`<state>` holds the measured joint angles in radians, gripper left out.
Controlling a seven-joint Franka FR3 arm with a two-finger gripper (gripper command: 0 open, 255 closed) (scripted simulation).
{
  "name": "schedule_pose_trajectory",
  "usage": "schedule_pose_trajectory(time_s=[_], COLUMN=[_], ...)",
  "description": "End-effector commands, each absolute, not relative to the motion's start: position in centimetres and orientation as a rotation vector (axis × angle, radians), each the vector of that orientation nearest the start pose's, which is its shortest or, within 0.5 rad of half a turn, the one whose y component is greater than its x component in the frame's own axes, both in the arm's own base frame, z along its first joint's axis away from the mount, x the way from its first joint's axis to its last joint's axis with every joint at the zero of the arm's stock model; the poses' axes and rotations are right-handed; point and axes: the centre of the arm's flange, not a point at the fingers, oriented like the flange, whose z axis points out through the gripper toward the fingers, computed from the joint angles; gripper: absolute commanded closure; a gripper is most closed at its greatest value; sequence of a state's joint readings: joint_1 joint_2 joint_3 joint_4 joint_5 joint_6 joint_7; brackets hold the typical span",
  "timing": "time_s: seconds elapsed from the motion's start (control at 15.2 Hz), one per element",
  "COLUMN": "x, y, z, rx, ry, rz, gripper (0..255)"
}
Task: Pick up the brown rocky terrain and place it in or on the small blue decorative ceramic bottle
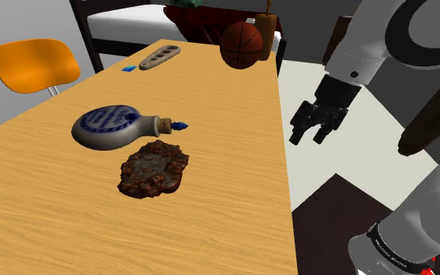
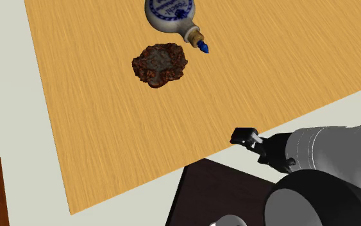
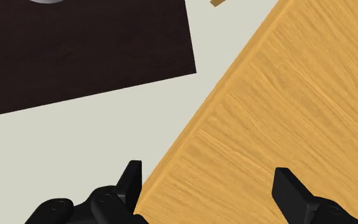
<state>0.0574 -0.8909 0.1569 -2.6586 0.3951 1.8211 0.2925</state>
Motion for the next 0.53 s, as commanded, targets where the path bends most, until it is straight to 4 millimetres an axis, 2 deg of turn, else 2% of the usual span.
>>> schedule_pose_trajectory(time_s=[0.0, 0.46], x=[28.6, 30.2], y=[11.5, 17.9], z=[48.9, 45.7], rx=[-2.798, -2.603], ry=[0.379, 0.556], rz=[-0.012, -0.082], gripper=[0, 0])
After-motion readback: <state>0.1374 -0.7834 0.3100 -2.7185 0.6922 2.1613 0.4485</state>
